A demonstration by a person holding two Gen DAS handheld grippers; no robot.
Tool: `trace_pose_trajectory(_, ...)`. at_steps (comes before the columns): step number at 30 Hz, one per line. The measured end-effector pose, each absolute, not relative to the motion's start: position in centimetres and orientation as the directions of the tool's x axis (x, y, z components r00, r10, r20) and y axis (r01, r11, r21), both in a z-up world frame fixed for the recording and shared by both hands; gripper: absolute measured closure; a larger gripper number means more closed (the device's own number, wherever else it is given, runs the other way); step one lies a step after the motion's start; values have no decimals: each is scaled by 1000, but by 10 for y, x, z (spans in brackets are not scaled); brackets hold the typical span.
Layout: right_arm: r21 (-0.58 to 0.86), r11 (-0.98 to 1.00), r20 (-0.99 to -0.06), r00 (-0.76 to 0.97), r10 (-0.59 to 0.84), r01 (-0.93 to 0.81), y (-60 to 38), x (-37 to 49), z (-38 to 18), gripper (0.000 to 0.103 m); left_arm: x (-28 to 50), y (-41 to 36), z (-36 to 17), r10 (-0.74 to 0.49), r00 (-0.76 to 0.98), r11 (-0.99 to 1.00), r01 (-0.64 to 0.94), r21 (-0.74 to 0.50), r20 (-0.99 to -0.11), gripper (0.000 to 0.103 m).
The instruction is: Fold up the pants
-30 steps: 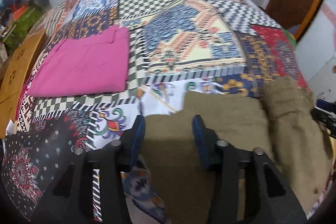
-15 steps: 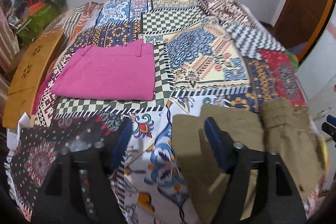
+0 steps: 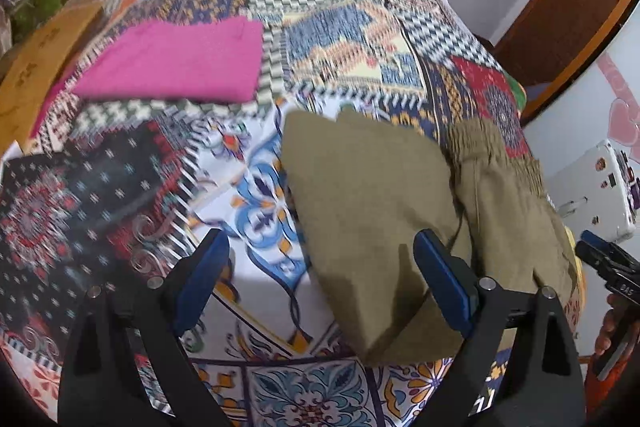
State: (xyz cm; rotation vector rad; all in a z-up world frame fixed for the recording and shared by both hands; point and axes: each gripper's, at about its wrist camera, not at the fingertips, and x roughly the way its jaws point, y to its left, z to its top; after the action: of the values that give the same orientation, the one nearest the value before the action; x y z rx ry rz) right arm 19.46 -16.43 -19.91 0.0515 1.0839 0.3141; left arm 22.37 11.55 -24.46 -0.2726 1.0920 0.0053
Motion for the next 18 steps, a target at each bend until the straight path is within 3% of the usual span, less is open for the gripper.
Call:
trace_pose_trajectory(5,197,954,-888,371,272,-227,-156,201,-226,29,225,108,-262,-179,427,963,-107,-247,-886,9)
trace_pose_trajectory(13,309,933,-878,321,355,-186,-160,215,-249,20,237,104,-273,-215,428,955,-96,-280,-878,9)
trace_pose_trajectory(18,305,931,-877,323,357,-203,-154,219,-252,19,240,99,-273,-205,440,961,-78,-264,-874,13)
